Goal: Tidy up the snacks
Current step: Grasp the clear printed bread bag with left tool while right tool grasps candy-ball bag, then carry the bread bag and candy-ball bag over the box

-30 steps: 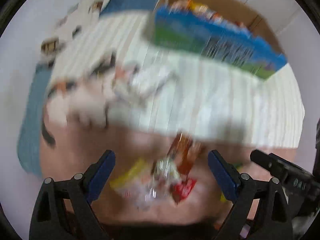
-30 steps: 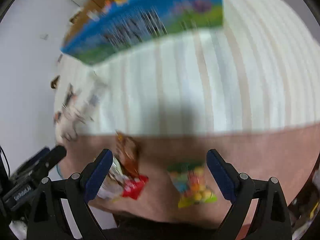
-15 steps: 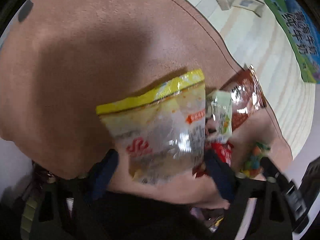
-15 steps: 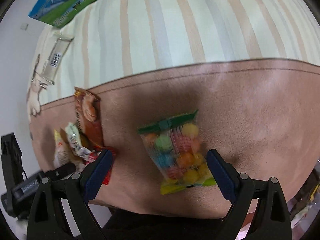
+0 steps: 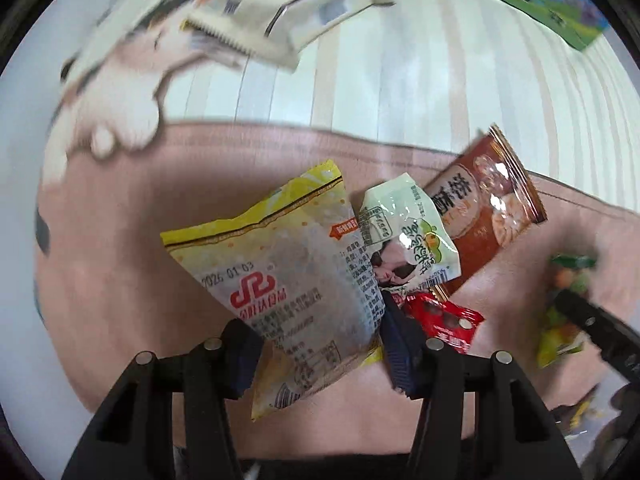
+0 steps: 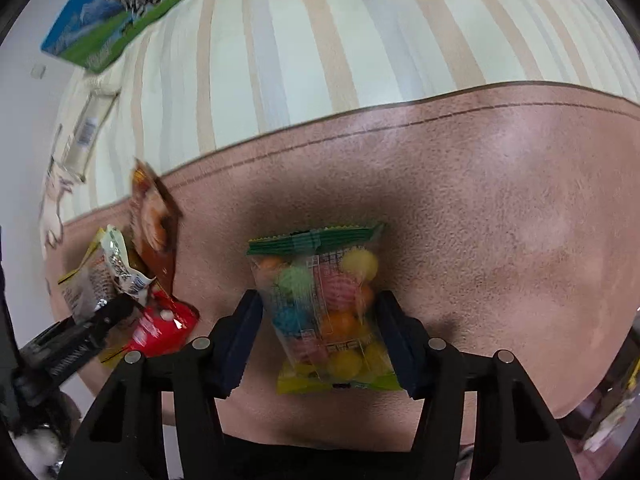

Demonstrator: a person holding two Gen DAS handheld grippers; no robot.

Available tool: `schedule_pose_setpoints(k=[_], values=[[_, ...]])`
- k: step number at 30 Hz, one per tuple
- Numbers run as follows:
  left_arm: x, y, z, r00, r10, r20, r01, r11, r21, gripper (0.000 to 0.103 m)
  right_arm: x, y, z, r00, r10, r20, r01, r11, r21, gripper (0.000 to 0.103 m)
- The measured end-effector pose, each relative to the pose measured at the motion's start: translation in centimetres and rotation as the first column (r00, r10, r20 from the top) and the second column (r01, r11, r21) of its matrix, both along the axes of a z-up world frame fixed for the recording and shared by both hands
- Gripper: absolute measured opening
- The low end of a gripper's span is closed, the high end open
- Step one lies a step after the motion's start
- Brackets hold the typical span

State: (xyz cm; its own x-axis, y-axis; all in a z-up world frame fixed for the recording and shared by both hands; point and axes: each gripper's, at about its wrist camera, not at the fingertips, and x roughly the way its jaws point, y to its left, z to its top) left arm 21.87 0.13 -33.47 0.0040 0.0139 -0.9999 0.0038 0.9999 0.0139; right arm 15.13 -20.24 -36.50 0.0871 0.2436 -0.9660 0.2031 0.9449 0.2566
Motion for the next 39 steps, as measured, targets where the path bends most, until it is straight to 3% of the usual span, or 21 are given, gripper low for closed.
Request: schedule_pose_setpoints(k=[8, 13, 16, 17, 19, 20, 29, 39], values=[[0.3, 1.5, -1.8, 0.992, 0.109, -0.07, -0.116, 0.988, -0.102, 0.056, -0.2, -0.2, -0.9, 0.999, 0.01, -0.046, -0.007, 0.999, 0.05, 0.066], [0.5, 2.2, -1.7, 0.991, 0.117, -0.061, -0.122, 0.987, -0.104, 0.056, 0.4, 0.5, -1.1, 0.995, 0.072, -0.071, -0.072, 0.997, -0.002, 0.069], [-0.6, 3.5, -1.5, 0.993, 0.11, -0.039, -0.113, 0.99, -0.08, 0.049, 0.4, 1.6, -1.3, 0.992, 0.106, -0.075, -0.109, 0.993, -0.047, 0.068], [-0.8, 3.3, -0.9, 0.994, 0.105, -0.032, -0.107, 0.992, -0.072, 0.047, 0.4, 1.8, -1.3, 0.991, 0.11, -0.071, -0.114, 0.992, -0.059, 0.067], [-1.4, 2.9, -0.3, 0.995, 0.098, -0.018, -0.099, 0.993, -0.06, 0.045, 0.2, 1.9, -1.2, 0.992, 0.11, -0.065, -0.116, 0.989, -0.087, 0.053], [-1.7, 2.8, 0.1, 0.996, 0.092, -0.011, -0.092, 0.994, -0.053, 0.044, 0.2, 1.9, -1.1, 0.993, 0.108, -0.053, -0.112, 0.99, -0.086, 0.052], [-2.9, 3.8, 3.7, 0.995, 0.103, 0.006, -0.102, 0.991, -0.087, 0.04, 0.1, 0.3, 1.9, 0.998, 0.066, -0.012, -0.065, 0.997, 0.034, 0.051], [-0.5, 2.1, 13.1, 0.986, 0.087, 0.144, -0.057, 0.979, -0.195, 0.039, 3.4, -0.4, 9.8, 0.991, 0.06, 0.121, -0.081, 0.98, 0.18, 0.051]])
